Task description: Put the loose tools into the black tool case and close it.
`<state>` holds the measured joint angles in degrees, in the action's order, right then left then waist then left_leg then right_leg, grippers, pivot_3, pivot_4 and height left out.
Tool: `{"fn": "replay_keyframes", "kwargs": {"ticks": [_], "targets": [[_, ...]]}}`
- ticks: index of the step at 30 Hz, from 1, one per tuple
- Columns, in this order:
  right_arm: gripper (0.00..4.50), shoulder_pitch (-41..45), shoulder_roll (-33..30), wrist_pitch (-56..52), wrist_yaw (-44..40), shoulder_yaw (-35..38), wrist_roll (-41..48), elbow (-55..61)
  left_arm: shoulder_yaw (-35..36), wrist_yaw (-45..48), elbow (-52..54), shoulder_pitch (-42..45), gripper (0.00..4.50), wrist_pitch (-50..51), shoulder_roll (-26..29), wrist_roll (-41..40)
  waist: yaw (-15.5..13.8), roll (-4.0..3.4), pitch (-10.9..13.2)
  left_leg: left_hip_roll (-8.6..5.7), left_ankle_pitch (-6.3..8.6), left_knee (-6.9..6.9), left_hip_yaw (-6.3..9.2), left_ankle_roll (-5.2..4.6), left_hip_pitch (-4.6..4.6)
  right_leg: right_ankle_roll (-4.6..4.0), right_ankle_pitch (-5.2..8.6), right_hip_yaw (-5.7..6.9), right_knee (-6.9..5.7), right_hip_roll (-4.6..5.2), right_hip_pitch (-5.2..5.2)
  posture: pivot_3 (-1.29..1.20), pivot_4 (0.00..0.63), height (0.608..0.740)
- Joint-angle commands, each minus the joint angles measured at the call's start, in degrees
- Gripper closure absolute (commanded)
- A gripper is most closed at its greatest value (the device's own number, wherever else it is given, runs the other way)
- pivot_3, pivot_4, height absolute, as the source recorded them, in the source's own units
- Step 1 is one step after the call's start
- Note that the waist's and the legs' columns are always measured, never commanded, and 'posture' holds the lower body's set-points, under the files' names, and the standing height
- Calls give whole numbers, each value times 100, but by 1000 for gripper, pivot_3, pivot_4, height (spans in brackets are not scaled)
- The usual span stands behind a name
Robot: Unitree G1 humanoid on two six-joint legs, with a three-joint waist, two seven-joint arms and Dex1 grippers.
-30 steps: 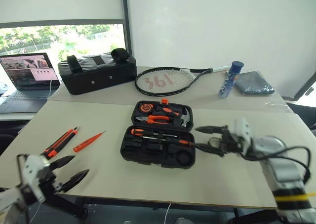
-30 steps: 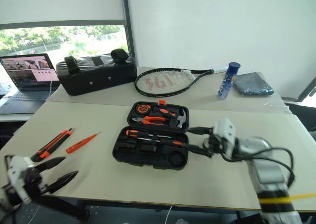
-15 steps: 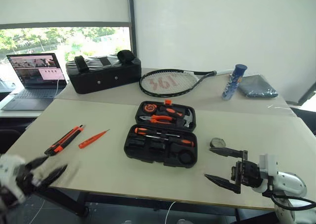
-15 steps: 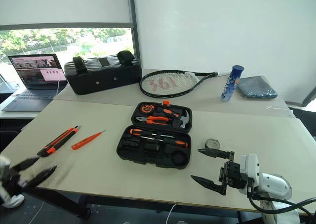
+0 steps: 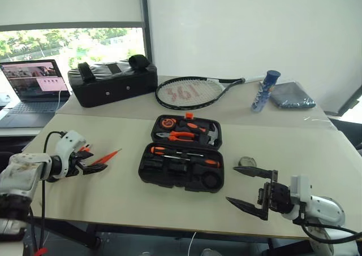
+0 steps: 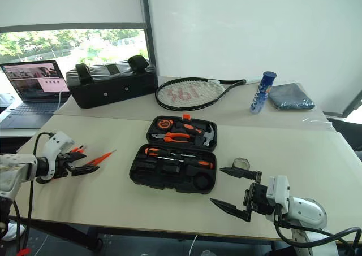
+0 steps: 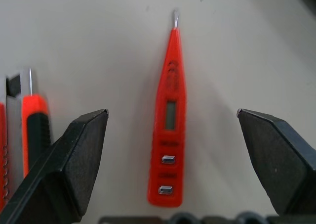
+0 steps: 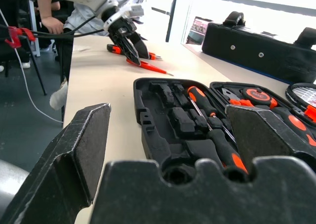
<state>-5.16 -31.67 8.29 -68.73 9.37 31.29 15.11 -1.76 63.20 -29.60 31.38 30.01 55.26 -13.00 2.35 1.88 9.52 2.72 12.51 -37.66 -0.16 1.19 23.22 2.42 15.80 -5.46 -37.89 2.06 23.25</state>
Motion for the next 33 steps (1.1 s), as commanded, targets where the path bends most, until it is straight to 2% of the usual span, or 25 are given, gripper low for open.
{"fn": "replay_keyframes", "kwargs": {"ticks": [1,2,4,6,8,10,12,13,16,20,22,25,33], "targets": [[165,-93,-73,175,28,43,-43,189,-346,143,-528,450,0,-186,-88,457,-10,0,0,0,0,-1,0,0,0,1,0,0,-1,0,0,0,150,740],[0,-122,-71,185,35,46,-49,201,-353,141,-649,532,516,-288,-145,500,-17,0,0,0,0,-2,0,0,-1,1,0,0,-2,1,-2,0,150,740],[0,-178,-61,215,46,52,-65,218,-338,187,-824,666,884,-361,-249,529,-29,-1,0,-1,0,-6,0,0,-4,1,0,-1,-8,1,-4,0,150,740],[0,-258,-55,247,65,55,-85,231,-322,254,-921,741,1638,-404,-340,542,-47,-1,0,-1,0,-7,1,0,-5,1,1,0,-10,1,-5,0,150,740],[0,-328,-45,273,99,55,-98,245,-324,268,-1046,805,2183,-547,-419,600,-67,-1,0,-2,0,-9,0,0,-5,2,1,-1,-10,2,-7,0,150,740],[0,-388,-46,293,119,43,-111,262,-301,250,-1188,882,3055,-702,-515,641,-101,-1,0,-3,0,-10,0,0,-5,2,1,-1,-10,3,-8,0,150,740],[0,-453,-61,300,129,31,-123,294,-274,255,-1312,961,3561,-801,-603,671,-135,-1,0,-3,0,-11,0,0,-5,2,1,-1,-10,3,-8,0,150,740],[0,-474,-71,291,142,30,-124,309,-239,329,-1352,980,3958,-997,-642,648,-153,-1,-1,-3,0,-11,0,0,-5,2,1,-1,-10,3,-9,0,150,740],[0,-555,-112,268,173,49,-128,368,58,614,-1443,1081,4021,-1671,-800,381,-171,0,0,-6,0,-12,0,0,-3,1,0,-1,-10,6,-9,0,150,740],[0,-733,-197,216,219,159,-88,498,306,1559,-1328,1389,4021,-2576,-1011,-16,-174,12,6,-5,0,-17,3,0,7,-19,-13,4,-9,6,-5,0,150,740],[0,-860,-247,184,259,218,-53,596,61,2229,-1093,1681,4021,-2799,-1142,-45,-170,20,11,-5,-1,-17,6,0,11,-31,-20,7,-8,5,-3,0,150,740],[0,-994,-288,137,365,248,-20,725,-407,2758,-1129,2152,4021,-3295,-1489,276,-168,19,11,-11,-1,-18,6,0,9,-29,-19,5,-5,7,-10,0,150,740],[0,-1271,-270,77,666,182,-48,1053,-1299,2872,-2249,3106,4021,-4231,-2408,1193,-61,22,12,-15,-1,-18,10,-1,9,-4,-6,-3,-6,5,-10,0,150,740]]}}
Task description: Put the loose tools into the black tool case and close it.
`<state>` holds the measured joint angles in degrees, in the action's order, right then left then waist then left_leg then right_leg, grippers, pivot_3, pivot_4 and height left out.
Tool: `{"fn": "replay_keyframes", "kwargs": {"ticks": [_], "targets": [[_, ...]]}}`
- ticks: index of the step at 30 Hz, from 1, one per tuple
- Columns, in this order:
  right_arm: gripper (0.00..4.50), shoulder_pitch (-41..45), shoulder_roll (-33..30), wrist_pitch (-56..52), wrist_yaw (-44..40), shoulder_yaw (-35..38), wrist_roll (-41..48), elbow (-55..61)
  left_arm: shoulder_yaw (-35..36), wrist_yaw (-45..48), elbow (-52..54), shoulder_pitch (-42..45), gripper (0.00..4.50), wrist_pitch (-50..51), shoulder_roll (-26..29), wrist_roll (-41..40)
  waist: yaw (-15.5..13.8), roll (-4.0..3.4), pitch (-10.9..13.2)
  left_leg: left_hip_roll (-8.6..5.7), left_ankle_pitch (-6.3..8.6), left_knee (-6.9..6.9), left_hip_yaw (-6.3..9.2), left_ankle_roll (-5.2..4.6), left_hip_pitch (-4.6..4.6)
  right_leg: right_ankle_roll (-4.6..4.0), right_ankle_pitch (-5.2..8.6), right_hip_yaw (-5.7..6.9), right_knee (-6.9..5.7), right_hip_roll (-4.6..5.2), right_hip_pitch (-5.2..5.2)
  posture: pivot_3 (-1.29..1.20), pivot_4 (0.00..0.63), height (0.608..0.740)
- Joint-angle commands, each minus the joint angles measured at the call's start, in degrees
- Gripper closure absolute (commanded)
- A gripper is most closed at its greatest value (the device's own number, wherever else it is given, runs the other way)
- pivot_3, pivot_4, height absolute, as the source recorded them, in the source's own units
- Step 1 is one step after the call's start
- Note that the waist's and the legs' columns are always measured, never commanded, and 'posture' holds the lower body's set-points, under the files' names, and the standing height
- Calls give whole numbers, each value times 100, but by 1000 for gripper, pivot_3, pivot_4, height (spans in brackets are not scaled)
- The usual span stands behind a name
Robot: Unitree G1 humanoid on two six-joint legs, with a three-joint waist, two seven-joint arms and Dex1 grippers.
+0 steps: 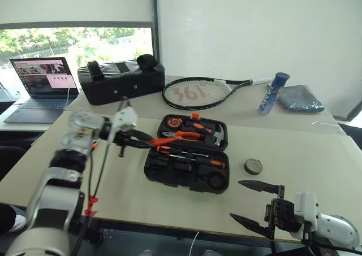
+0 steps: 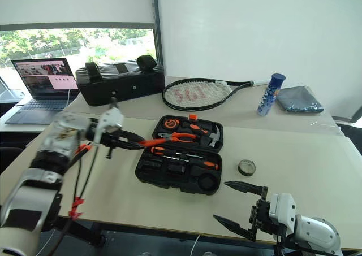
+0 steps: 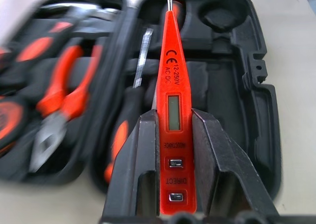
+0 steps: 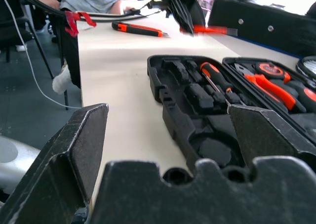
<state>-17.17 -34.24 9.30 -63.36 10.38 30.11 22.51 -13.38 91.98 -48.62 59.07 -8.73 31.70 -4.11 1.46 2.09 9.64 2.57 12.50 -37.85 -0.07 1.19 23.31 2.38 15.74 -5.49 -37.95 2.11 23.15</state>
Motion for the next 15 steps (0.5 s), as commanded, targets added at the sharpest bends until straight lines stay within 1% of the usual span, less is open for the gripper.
{"fn": "replay_keyframes", "kwargs": {"ticks": [1,3,7,11,15], "targets": [[0,-106,-9,-22,168,80,58,349,-244,-52,-486,400,4021,-406,-95,459,57,1,1,0,0,0,0,0,0,0,0,-1,-1,0,0,0,150,740],[0,-180,3,-5,248,94,34,411,-431,-153,-758,499,4021,-612,-171,753,77,1,1,-1,0,0,6,0,0,5,3,1,-2,-1,0,0,150,740],[0,-309,7,33,379,115,16,506,-540,-337,-1109,597,4021,-564,-243,1070,90,1,1,-3,0,0,6,0,0,16,8,-1,-2,0,-1,0,150,740],[0,-354,-3,46,447,91,-1,547,-492,-283,-1224,575,4021,-609,-364,1067,81,2,1,-3,0,0,8,0,0,17,9,1,-2,0,-3,0,150,740],[0,-288,-20,30,497,53,-17,542,-630,-495,-1306,548,4021,-653,-393,1328,82,2,1,-4,0,0,8,0,-1,18,9,0,-2,1,-3,0,150,740]]}}
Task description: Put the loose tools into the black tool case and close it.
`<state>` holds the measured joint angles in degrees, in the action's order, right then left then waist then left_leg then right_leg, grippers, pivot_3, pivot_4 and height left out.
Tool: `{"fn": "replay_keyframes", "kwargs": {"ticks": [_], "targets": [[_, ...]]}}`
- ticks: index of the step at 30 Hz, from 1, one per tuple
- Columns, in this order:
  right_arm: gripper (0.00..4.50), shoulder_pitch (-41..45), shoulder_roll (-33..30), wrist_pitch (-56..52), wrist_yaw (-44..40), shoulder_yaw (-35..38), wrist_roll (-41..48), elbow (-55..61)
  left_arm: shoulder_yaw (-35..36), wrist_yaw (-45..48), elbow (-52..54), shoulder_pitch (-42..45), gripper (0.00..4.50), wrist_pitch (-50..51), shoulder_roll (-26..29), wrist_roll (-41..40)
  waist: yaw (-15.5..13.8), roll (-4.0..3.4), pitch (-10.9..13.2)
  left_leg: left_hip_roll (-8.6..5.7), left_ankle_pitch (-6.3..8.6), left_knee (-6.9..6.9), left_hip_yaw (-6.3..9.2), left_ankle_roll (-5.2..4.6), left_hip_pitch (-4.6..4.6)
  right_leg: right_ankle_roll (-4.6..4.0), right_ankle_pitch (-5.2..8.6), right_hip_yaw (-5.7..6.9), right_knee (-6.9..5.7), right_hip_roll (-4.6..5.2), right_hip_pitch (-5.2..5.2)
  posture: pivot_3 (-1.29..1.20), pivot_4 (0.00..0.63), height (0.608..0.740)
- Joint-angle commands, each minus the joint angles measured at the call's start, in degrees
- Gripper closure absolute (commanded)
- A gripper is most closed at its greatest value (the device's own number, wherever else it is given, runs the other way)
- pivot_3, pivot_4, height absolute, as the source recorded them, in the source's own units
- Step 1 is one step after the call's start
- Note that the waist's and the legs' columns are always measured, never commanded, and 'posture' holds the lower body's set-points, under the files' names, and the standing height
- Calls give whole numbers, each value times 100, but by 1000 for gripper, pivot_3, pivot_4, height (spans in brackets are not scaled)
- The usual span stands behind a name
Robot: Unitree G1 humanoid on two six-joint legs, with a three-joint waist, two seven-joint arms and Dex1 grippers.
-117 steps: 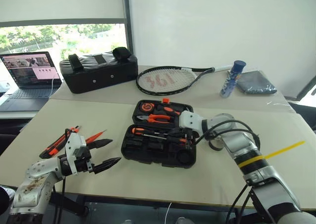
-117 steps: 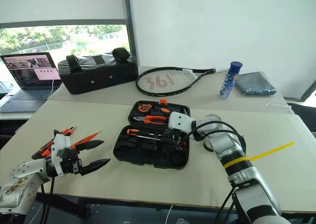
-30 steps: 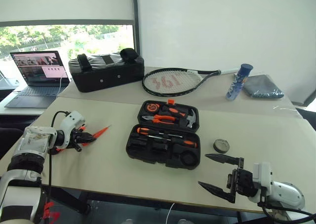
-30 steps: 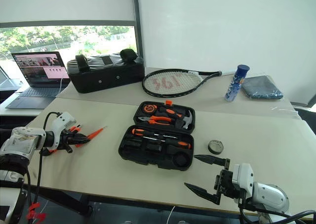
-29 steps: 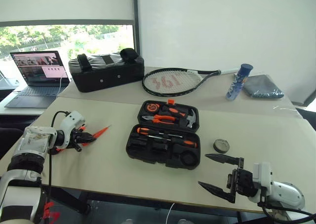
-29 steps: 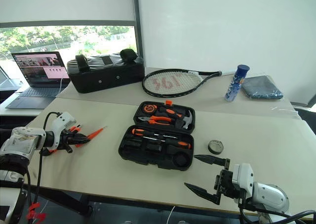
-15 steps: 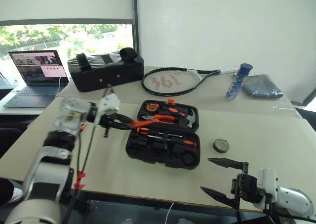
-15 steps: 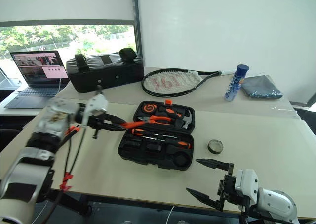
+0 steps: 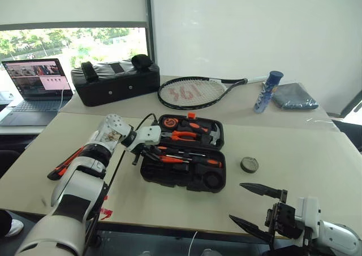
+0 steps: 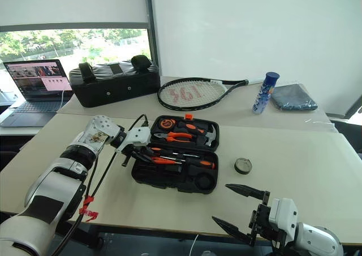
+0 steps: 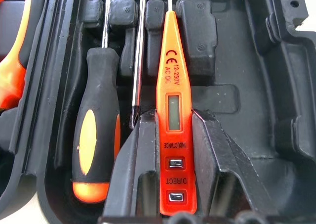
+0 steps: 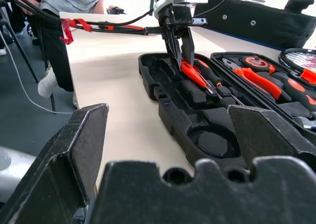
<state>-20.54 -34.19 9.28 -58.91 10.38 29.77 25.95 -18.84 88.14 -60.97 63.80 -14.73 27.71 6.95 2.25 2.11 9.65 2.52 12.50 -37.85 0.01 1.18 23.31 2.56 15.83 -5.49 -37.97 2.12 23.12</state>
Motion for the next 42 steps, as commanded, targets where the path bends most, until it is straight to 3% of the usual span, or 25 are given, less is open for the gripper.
{"fn": "replay_keyframes", "kwargs": {"ticks": [1,20,42], "targets": [[0,67,-32,25,60,48,20,197,-120,-132,-89,69,4021,-118,26,287,7,0,0,0,0,0,0,0,0,0,0,0,0,0,0,0,150,740],[0,273,-73,-11,54,-32,-51,48,-398,-176,-172,113,4021,-136,273,803,41,-1,-1,0,-1,0,1,-1,-20,0,0,-4,-9,-4,-12,0,150,740],[0,415,-108,9,19,-37,-134,-113,-352,100,219,-136,4021,81,263,626,91,-2,-1,10,-1,0,3,-2,-52,-2,-1,-14,-7,-22,-42,0,150,740]]}}
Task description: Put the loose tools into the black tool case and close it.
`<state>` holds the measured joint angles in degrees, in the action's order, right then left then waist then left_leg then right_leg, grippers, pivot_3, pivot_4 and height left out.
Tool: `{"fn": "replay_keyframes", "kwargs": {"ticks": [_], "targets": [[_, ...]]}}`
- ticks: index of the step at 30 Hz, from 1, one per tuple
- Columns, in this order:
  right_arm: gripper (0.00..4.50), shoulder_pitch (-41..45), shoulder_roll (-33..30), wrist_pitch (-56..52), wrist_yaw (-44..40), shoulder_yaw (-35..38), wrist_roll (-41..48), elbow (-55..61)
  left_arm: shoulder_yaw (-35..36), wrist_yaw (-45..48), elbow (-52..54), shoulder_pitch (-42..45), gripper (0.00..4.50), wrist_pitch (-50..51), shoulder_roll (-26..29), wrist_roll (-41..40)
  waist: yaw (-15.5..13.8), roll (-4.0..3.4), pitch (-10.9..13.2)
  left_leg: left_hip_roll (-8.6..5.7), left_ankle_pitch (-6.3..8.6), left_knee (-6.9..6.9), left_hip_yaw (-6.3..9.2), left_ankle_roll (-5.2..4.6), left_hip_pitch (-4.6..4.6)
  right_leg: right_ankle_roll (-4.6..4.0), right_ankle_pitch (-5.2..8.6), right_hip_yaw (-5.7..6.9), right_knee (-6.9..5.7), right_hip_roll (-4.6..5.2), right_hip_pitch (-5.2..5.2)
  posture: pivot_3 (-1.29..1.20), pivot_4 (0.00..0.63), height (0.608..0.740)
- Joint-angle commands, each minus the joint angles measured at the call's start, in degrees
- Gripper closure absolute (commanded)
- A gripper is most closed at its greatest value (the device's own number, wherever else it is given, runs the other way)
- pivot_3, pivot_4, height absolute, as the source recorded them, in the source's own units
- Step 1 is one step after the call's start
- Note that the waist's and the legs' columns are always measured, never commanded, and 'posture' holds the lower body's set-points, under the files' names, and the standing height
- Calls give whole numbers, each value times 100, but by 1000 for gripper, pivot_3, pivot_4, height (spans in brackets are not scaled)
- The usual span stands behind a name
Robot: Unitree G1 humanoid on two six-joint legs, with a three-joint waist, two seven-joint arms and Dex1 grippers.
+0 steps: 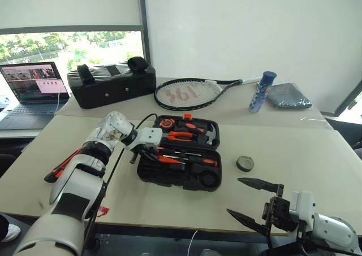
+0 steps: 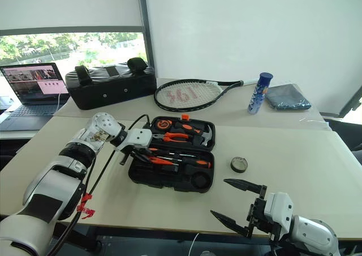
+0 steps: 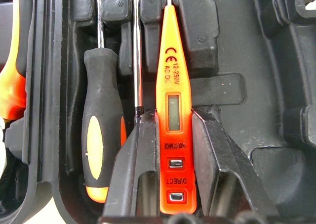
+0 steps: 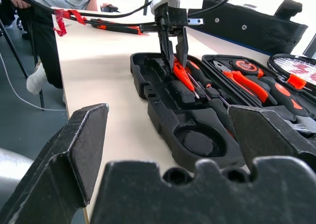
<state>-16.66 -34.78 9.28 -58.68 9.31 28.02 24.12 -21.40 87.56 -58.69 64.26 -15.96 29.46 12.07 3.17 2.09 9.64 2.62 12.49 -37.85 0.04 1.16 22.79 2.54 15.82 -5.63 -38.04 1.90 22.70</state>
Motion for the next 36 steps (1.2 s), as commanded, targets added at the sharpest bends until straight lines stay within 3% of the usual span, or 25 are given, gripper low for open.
{"fn": "replay_keyframes", "kwargs": {"ticks": [1,2,4,15,21,22,27,36], "targets": [[0,20,-53,14,-4,70,44,67,-45,191,30,-200,3522,136,90,49,-1,0,0,0,0,0,0,0,1,0,0,0,0,0,0,0,150,740],[0,15,-57,19,-4,72,46,63,1,219,65,-205,3021,132,96,-7,0,0,0,0,0,0,1,0,2,0,0,1,1,0,1,0,150,740],[0,10,-64,27,-11,76,46,50,188,313,158,-224,2486,-42,83,-250,3,0,0,0,0,0,1,0,3,0,0,0,2,0,2,0,150,740],[0,100,-45,144,-95,55,1,-209,236,494,671,-190,2486,-45,282,-1499,-88,0,0,-1,0,-2,3,0,49,-5,-3,2,4,2,42,0,150,740],[0,97,-31,172,-149,42,-17,-266,539,433,499,-94,2486,102,252,-1605,-87,0,1,-2,0,-2,3,0,48,-6,-4,2,3,2,42,0,150,740],[0,99,-31,172,-152,43,-17,-268,580,305,422,-69,2994,152,225,-1557,-86,0,1,-2,0,-2,3,0,48,-5,-3,2,3,2,42,0,150,740],[0,93,-22,167,-147,38,-22,-254,617,-28,165,-89,4377,167,88,-1351,-89,0,1,-3,0,-2,4,0,47,-2,-2,3,4,2,40,0,150,740],[0,52,-10,154,-98,67,-31,-203,576,-209,210,-287,4377,124,-104,-1114,-77,1,1,-3,0,-2,6,0,47,-5,-3,3,2,2,41,0,150,740]]}}
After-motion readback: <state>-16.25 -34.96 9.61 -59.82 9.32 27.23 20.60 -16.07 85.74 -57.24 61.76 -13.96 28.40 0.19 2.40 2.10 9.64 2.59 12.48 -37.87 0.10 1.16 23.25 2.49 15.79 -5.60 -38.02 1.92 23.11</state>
